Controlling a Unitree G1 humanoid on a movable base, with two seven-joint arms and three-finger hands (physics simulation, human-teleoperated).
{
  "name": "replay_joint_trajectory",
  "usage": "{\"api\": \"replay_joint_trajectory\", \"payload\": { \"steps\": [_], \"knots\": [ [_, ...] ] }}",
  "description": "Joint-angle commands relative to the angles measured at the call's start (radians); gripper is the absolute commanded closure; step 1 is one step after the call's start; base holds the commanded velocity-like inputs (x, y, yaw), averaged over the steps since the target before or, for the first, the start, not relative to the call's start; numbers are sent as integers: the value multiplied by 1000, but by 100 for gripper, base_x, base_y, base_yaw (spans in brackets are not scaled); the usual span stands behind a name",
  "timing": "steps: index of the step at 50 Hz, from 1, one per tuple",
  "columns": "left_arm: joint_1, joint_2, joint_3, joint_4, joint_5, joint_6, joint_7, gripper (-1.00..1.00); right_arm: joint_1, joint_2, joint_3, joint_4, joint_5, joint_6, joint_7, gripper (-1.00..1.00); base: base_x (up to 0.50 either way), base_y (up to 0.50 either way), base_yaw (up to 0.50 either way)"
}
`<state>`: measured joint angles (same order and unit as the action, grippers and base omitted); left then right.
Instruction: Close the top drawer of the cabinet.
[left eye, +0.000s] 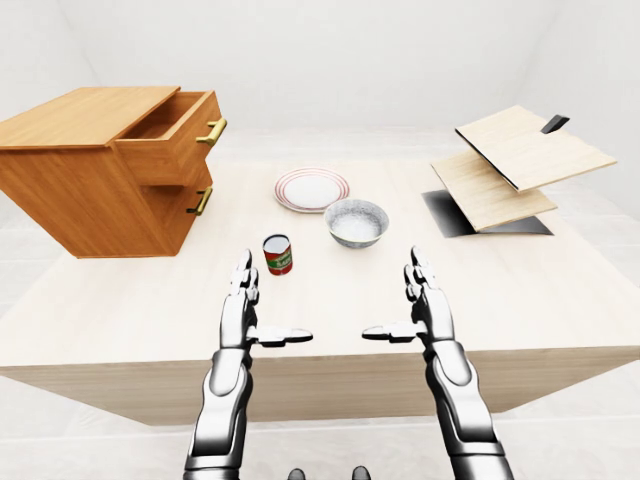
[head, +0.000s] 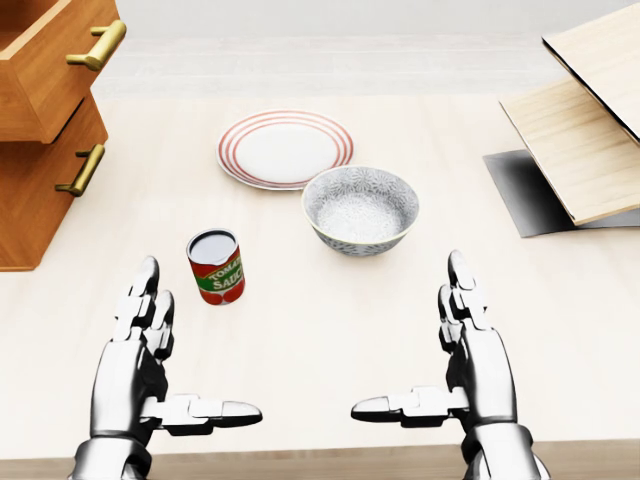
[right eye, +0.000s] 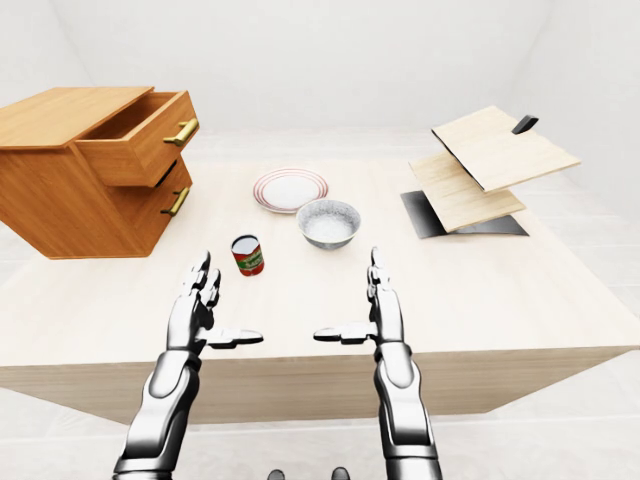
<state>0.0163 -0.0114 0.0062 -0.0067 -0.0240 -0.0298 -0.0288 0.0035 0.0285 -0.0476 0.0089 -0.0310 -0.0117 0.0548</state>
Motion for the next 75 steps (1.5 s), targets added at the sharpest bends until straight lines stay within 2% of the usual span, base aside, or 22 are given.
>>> {"api": "replay_joint_trajectory", "payload": {
  "steps": [1,5,6,8,9,11,12,13,16,23,43,51,59,62,75],
  "knots": [
    [-28,17,53,26,15,19,-20,-100,-10,6,-37,-15,-12,27,32,-100,0,0,0],
    [-32,24,51,35,8,11,-10,-100,-9,-17,-18,-9,11,25,8,-100,0,0,0],
    [-32,25,50,33,4,11,-9,-100,-8,-21,-16,-7,17,23,4,-100,0,0,0],
    [-23,24,41,11,4,28,-8,-100,-6,-27,-12,-15,26,30,-4,-100,0,0,0],
    [-22,26,39,22,5,15,-10,-100,-6,-29,-12,-22,31,36,-8,-100,0,0,0],
    [-20,27,42,11,-6,26,-10,-100,-4,-35,-13,-30,38,46,-17,-100,0,0,0],
    [-20,22,55,-22,-36,70,-7,-100,6,-40,-13,-63,45,69,-15,-100,0,0,0],
    [-22,31,54,-32,-28,79,-6,-100,13,-42,-13,-96,48,93,-18,-100,0,0,0],
    [-37,44,64,-105,-31,117,2,-100,44,-49,-17,-208,60,99,-21,-100,0,0,0],
    [-110,71,110,-236,-65,117,26,-100,76,-73,-46,-378,44,99,-11,-100,0,0,0],
    [-118,75,134,-328,-78,117,45,-100,-19,-108,-140,-605,25,99,22,-100,0,0,0],
    [-129,89,144,-394,-81,117,62,-100,-53,-118,-162,-641,24,99,27,-100,0,0,0],
    [-122,78,149,-514,-84,117,96,-100,-80,-134,-184,-665,29,99,32,-100,0,0,0],
    [-127,75,165,-531,-96,117,108,-100,-85,-137,-189,-660,30,99,33,-100,0,0,0],
    [-140,88,164,-586,-101,117,124,-100,-108,-151,-203,-645,36,99,33,-100,0,0,0]
  ]
}}
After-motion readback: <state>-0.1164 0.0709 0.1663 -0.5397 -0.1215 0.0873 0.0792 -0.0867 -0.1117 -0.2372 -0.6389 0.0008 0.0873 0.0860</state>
